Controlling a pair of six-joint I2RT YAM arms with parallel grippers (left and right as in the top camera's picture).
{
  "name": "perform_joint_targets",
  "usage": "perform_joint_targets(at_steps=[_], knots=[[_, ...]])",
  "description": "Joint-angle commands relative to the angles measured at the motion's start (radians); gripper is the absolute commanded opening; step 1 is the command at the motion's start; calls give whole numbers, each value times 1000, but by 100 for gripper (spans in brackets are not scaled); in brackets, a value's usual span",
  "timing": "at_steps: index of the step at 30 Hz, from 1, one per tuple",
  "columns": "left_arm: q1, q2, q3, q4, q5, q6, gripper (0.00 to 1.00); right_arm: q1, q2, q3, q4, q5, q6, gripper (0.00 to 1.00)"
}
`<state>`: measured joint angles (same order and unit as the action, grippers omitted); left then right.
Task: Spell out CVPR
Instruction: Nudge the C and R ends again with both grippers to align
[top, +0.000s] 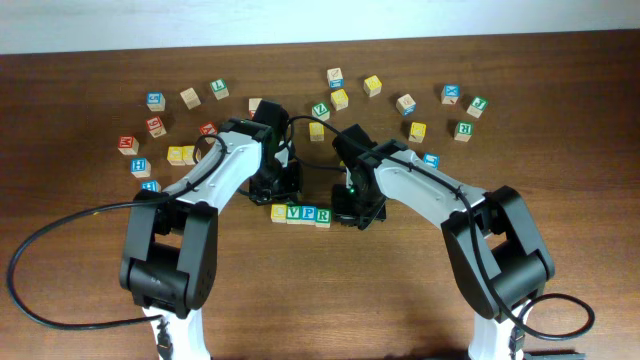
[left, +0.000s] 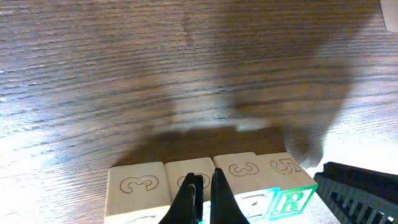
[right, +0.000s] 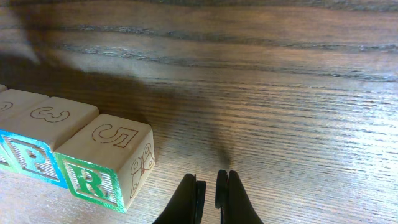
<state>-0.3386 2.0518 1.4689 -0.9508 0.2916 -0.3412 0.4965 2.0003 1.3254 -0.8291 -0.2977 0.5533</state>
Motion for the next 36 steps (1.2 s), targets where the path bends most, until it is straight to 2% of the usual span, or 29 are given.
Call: perform_joint_targets(at_steps=[1,5,7,9,12,13,16,22,25,36], knots=[[-5,11,29,-1,-8,-11,0,2,5,-1,3,-5,4,4],[-2,11,48,16,14,-11,0,2,5,-1,-5,-18,4,4],[51,11,89,6,4,-11,0,2,5,-1,-37,-56,4,4],[148,11,142,-60,4,-10,0,2,5,-1,-89,-151,4,8],[229,11,141,-154,-35,-10,0,43,5,-1,-109,-170,10,4],[232,11,139,-194,-100,-11,0,61,5,-1,-96,-164,35,4],[227,11,87,-259,-158,-10,0,82,5,-1,-45,6,140,4],[153,11,-60,-148,-120,-11,0,40,5,-1,-41,69,106,4],[100,11,-64,-107,-119,-37,0,41,5,-1,-8,62,110,4],[70,11,-64,-109,-70,-37,0,41,5,-1,90,17,109,4]])
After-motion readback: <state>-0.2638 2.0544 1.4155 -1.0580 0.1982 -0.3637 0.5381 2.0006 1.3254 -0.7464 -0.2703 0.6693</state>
